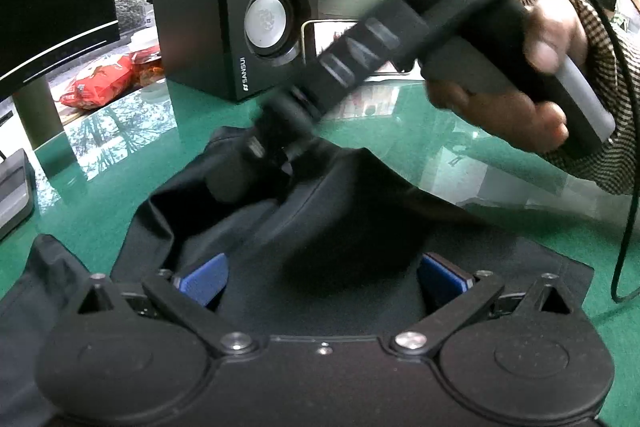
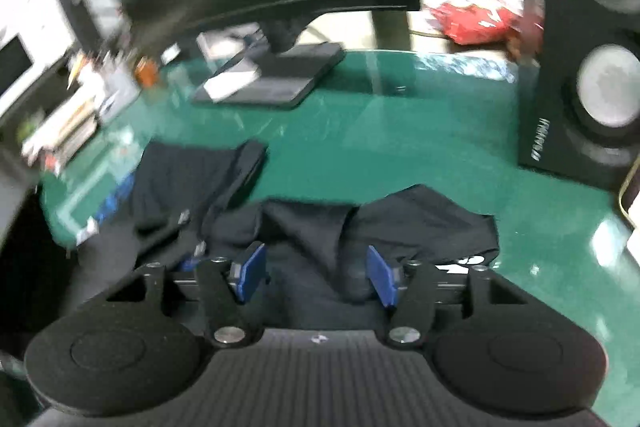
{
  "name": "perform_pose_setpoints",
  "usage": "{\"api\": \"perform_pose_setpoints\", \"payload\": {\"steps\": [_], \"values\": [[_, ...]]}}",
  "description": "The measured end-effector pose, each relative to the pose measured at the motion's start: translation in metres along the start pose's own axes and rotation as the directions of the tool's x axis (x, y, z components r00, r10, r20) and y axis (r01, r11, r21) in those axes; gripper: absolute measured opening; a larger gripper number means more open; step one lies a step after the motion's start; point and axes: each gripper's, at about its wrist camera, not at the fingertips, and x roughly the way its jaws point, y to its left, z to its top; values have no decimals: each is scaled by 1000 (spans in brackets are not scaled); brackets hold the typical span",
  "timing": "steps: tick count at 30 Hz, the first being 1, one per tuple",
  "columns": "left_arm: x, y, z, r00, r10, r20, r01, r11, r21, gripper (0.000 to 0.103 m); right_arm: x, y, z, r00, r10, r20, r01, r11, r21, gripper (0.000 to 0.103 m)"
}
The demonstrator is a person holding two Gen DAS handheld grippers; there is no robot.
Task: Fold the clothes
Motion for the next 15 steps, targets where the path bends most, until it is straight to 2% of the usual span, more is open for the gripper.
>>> {"api": "perform_pose_setpoints", "payload": {"steps": [3, 4, 6, 8, 10, 11, 12, 15], "values": [[0, 0, 1, 1000, 0, 0, 0, 1000, 0, 103, -2, -25, 16, 997, 49, 56, -58, 983, 171, 56], [1, 0, 1, 1000, 0, 0, 0, 1000, 0, 103, 0, -32, 19, 996, 71, 50, -80, 972, 223, 56], [1, 1, 1, 1000, -1, 1, 1, 1000, 0, 103, 18, -50, 23, 994, 111, -15, -99, 935, 341, 56], [1, 1, 1, 1000, -1, 1, 1, 1000, 1, 103, 29, -55, 21, 993, 100, -58, -71, 923, 377, 52], [1, 1, 1, 1000, -2, 1, 2, 1000, 1, 103, 37, -59, 18, 991, 114, -66, -76, 905, 418, 50], [1, 1, 1, 1000, -2, 1, 2, 1000, 1, 103, 38, -59, 18, 990, 127, -67, -87, 900, 427, 46], [1, 1, 1, 1000, -2, 2, 2, 1000, 2, 103, 40, -58, 19, 988, 137, -73, -93, 898, 429, 38], [2, 2, 2, 1000, -2, 2, 2, 1000, 2, 103, 46, -49, 21, 983, 144, -112, -88, 913, 398, 25]]}}
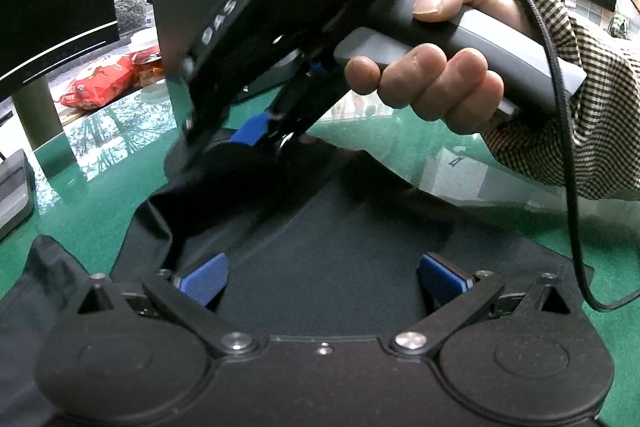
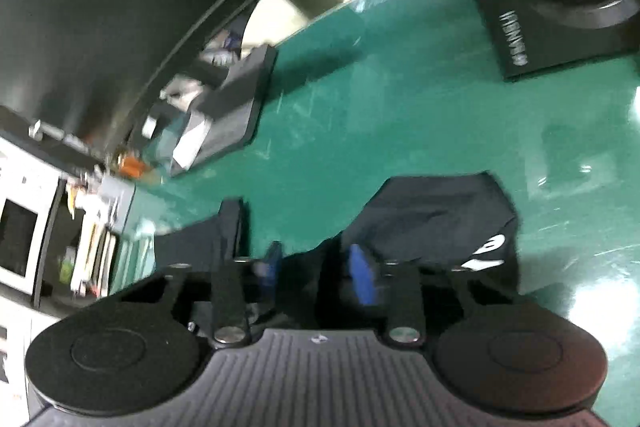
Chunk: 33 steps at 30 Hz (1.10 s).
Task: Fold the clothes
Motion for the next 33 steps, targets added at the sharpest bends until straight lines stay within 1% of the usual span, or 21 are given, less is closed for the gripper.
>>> {"api": "perform_pose_setpoints", "payload": {"steps": [1, 3, 7, 10, 12, 13, 14, 15, 16, 17, 18, 19, 21, 22, 24, 25, 26, 27, 28, 30, 33], "values": [[0, 0, 0, 1000, 1, 0, -1, 1000, 0, 103, 2, 5, -1, 1000, -10, -5, 10, 1000, -23, 23], [-1, -1, -1, 1000, 2, 0, -2, 1000, -1, 103, 4, 13, -3, 999, -33, -9, 32, 997, -69, 6], [-1, -2, -1, 1000, 3, 1, -3, 1000, 0, 103, 7, 30, -1, 995, -92, 29, 96, 979, -183, 3], [-1, -1, -1, 1000, 5, 1, -5, 1000, 0, 103, 8, 46, 4, 989, -96, 114, 125, 952, -280, 2], [-1, -1, -1, 1000, 6, 1, -6, 1000, 0, 103, 13, 66, 0, 973, -90, 212, 178, 879, -443, 2], [-1, -1, -1, 1000, 8, 2, -8, 1000, -2, 103, 17, 75, -5, 966, -71, 248, 195, 832, -519, 2], [-1, -1, -1, 1000, 8, 2, -8, 1000, -3, 103, 25, 85, -13, 959, -55, 279, 220, 766, -604, 2], [-1, -1, -1, 1000, 10, 2, -10, 1000, -4, 103, 35, 93, -21, 953, -47, 298, 247, 691, -680, 3], [-1, -1, -1, 1000, 13, 2, -13, 1000, -7, 103, 43, 96, -23, 952, -52, 300, 262, 646, -717, 3], [-1, -1, -1, 1000, 16, 2, -16, 1000, -10, 103, 49, 97, -23, 954, -63, 294, 268, 622, -736, 6], [-1, 0, -1, 1000, 17, 1, -17, 1000, -12, 103, 52, 97, -20, 955, -73, 286, 269, 617, -740, 18], [-1, 0, -1, 1000, 18, 2, -18, 1000, -12, 103, 48, 95, -16, 956, -73, 285, 265, 639, -722, 28], [-1, 0, -2, 1000, 18, 2, -18, 1000, -12, 103, 30, 88, -3, 948, -46, 316, 253, 713, -654, 84], [-1, -1, -2, 1000, 19, 2, -18, 1000, -12, 103, 11, 82, 3, 929, -13, 370, 247, 765, -594, 90], [-1, -1, -2, 1000, 20, 1, -20, 1000, -13, 103, -23, 71, 6, 878, 14, 479, 254, 834, -490, 91], [-2, -1, -1, 1000, 24, -2, -24, 1000, -16, 103, -38, 67, 6, 855, 10, 518, 260, 856, -447, 89], [-3, 0, -1, 1000, 29, -8, -30, 999, -24, 103, -49, 62, 3, 840, -12, 542, 283, 862, -421, 77], [-4, 1, -1, 999, 36, -15, -37, 999, -34, 103, -62, 57, -5, 816, -61, 575, 338, 857, -389, 55], [-9, 5, -1, 999, 48, -12, -49, 997, -55, 103, -67, 52, -13, 800, -104, 591, 386, 844, -374, 45], [-22, 16, 0, 996, 86, 19, -84, 991, -106, 103, -66, 38, -33, 784, -230, 577, 490, 799, -348, 21], [-36, 39, 4, 979, 196, 61, -183, 966, -183, 103, -56, 18, -57, 785, -337, 520, 548, 769, -329, 15]]}}
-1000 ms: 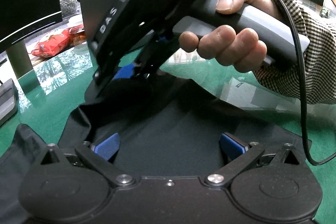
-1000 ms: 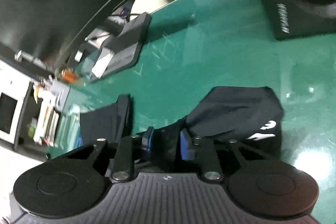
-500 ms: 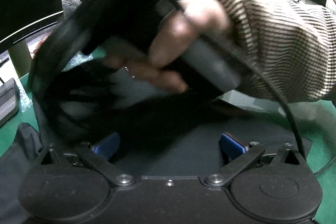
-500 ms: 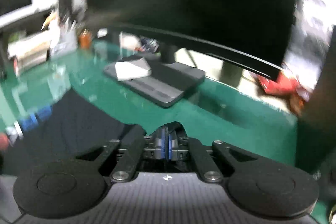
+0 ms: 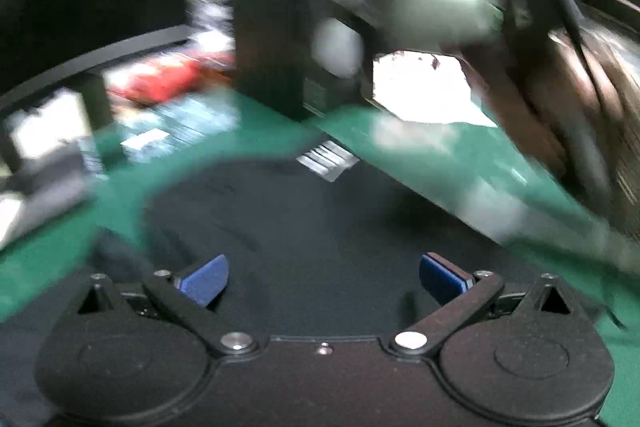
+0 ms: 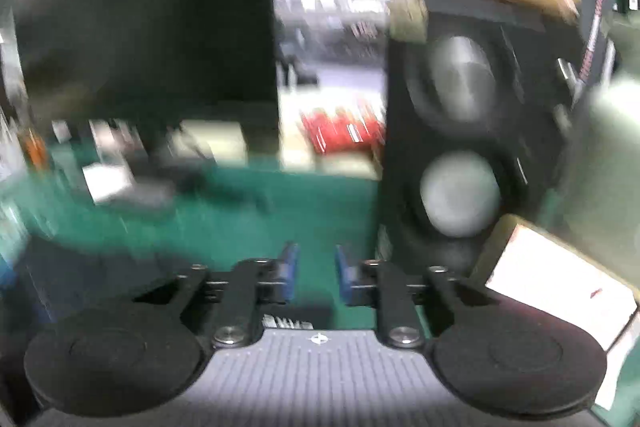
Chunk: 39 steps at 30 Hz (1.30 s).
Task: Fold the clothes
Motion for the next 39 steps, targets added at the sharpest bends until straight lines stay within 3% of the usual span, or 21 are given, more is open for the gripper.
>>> {"api": "perform_pose_setpoints", "payload": {"steps": [3, 5, 10, 14, 17, 21, 23, 28, 31, 39], "values": [[6, 36, 14, 992, 123, -14, -123, 980, -153, 103, 4, 2, -16, 999, 15, -39, -14, 1000, 21, 14], [16, 52, 21, 986, 164, -28, -167, 963, -212, 103, 6, 7, -20, 997, 57, -48, -56, 998, 23, 14], [38, 46, 26, 979, 187, -79, -197, 969, -148, 103, 19, 27, -24, 990, 81, -118, -85, 996, -24, 14], [58, 42, 22, 969, 203, -143, -220, 968, -120, 103, 19, 31, -26, 993, 25, -116, -29, 999, -30, 12], [64, 48, 20, 962, 225, -157, -242, 965, -103, 102, 13, 24, -28, 990, -71, -120, 68, 997, -25, 16], [43, 48, 31, 976, 207, -66, -215, 963, -163, 103, -16, 20, -32, 995, -63, -78, 64, 998, 8, 16], [38, 43, 39, 988, 143, -49, -150, 975, -166, 103, -38, 27, -37, 998, -51, -47, 50, 999, -15, 16], [60, 15, 38, 992, 72, -108, -83, 992, -99, 102, -82, 63, -71, 995, 32, -92, -38, 997, -65, 16], [68, 4, 36, 990, 36, -135, -50, 993, -104, 102, -89, 80, -92, 991, 27, -135, -41, 994, -105, 16], [82, -5, 31, 981, 92, -171, -103, 993, -57, 103, -113, 77, -112, 992, -14, -129, 3, 996, -86, 18]]}}
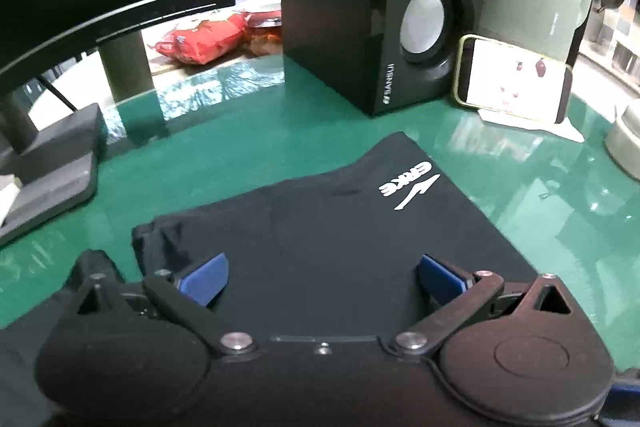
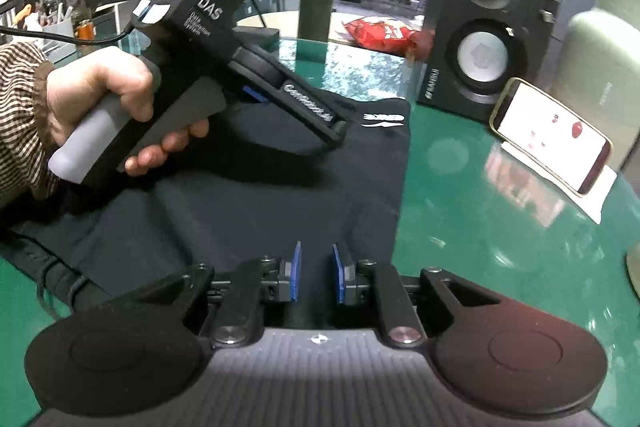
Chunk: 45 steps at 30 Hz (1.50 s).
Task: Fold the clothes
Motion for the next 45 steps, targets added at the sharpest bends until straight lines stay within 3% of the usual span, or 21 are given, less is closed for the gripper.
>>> {"api": "perform_pose_setpoints", "payload": {"steps": [7, 11, 16, 20, 27, 32, 35, 39, 42, 45], "values": [[-1, 16, 17, 997, 79, -26, -80, 995, -53, 102, -11, -7, -9, 998, -57, -16, 58, 996, 61, 19], [-51, 48, 14, 999, -22, 39, 26, 994, -110, 102, -32, -17, -18, 999, -44, 30, 39, 988, 150, 19], [-110, 89, -26, 992, 93, 89, -79, 986, -149, 103, -51, -24, -26, 996, -34, 82, 14, 973, 232, 22], [-141, 119, -73, 990, 131, 58, -115, 968, -225, 103, -43, -7, -19, 993, 69, 96, -91, 965, 247, 22], [-156, 117, -137, 970, 240, -44, -244, 960, -140, 103, -29, 50, 4, 977, 183, 107, -196, 972, 128, 23], [-159, 132, -153, 980, 198, -33, -200, 958, -207, 103, -20, 71, -3, 987, 157, 42, -161, 981, 105, 30], [-162, 141, -158, 980, 196, -30, -198, 957, -214, 103, -27, 70, -10, 994, 102, 42, -106, 989, 107, 41], [-165, 151, -150, 972, 228, -50, -234, 953, -195, 102, -38, 64, -11, 998, 45, 43, -52, 982, 180, 40], [-169, 143, -109, 973, 218, 81, -208, 971, -115, 103, -42, 70, -3, 993, 31, 110, -52, 979, 199, 37], [-146, 123, -72, 975, 181, 132, -182, 983, -8, 103, -33, 79, 13, 990, -6, 141, -18, 986, 165, 36]]}}
